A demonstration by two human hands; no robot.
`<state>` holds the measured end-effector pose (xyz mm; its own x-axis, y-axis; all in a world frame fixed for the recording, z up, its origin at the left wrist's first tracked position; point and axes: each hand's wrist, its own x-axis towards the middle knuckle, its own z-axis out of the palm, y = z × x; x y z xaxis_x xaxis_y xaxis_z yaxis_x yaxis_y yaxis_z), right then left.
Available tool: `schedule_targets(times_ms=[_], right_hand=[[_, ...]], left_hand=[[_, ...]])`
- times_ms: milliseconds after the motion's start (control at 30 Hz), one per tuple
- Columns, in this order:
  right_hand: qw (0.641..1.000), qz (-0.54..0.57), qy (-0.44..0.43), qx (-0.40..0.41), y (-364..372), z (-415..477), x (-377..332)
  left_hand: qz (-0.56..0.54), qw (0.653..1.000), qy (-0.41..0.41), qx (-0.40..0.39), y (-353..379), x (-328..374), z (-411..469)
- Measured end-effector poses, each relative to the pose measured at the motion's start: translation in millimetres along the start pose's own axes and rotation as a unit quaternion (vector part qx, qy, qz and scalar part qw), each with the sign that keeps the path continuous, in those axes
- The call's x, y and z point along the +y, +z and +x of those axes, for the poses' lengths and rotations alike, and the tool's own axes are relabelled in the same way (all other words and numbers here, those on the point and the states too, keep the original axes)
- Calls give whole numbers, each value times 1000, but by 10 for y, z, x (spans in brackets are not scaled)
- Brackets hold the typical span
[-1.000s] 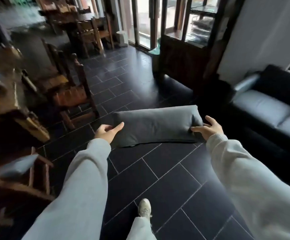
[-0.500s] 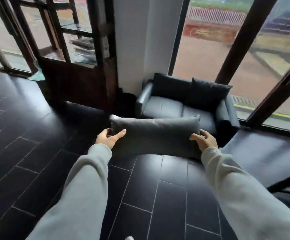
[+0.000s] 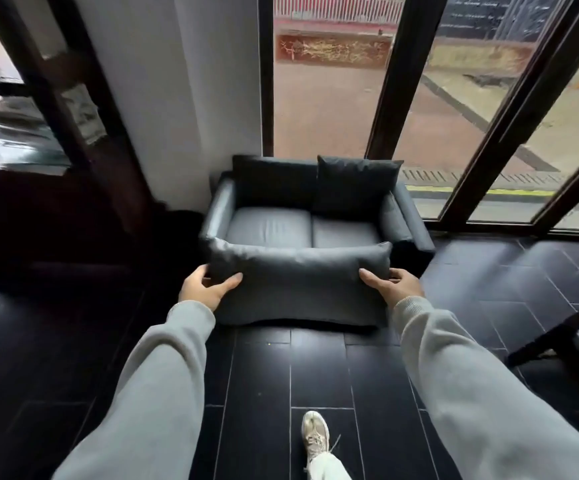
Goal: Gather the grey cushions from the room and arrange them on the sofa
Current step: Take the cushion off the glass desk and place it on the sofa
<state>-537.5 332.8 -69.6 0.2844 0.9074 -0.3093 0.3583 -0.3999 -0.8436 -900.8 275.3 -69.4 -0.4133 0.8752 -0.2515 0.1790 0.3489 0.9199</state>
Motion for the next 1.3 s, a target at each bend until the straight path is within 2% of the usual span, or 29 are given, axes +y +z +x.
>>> schedule_targets(times_ms=[233,367,567,667,900,1033,1133,1300], right_hand=[[999,-24,5,-28,147,1697,-679],[999,-31,2,-39,321,2475,-1074],[997,-47,-10,-68,869,3424,-1478],[996,-52,-5,-78,1299,3933,-1651],[990,-66,48,-118,2370,5195,-2141],[986,-44,48,-153,2933,5803,-2592],[978,-36,61,-197,3384,6132,-2768],[959,-113,45,-256,4516,7069,-2758]], left_hand=[[17,999,0,45,648,592,1230],[-10,998,-12,68,881,834,1752],[-63,994,-60,59,991,928,2638],[-88,988,-97,84,1006,874,3284],[-166,954,-199,151,1112,738,4904],[-204,931,-244,182,1125,620,5569],[-230,905,-289,211,1159,359,5931],[-274,858,-340,270,1449,-300,6468]])
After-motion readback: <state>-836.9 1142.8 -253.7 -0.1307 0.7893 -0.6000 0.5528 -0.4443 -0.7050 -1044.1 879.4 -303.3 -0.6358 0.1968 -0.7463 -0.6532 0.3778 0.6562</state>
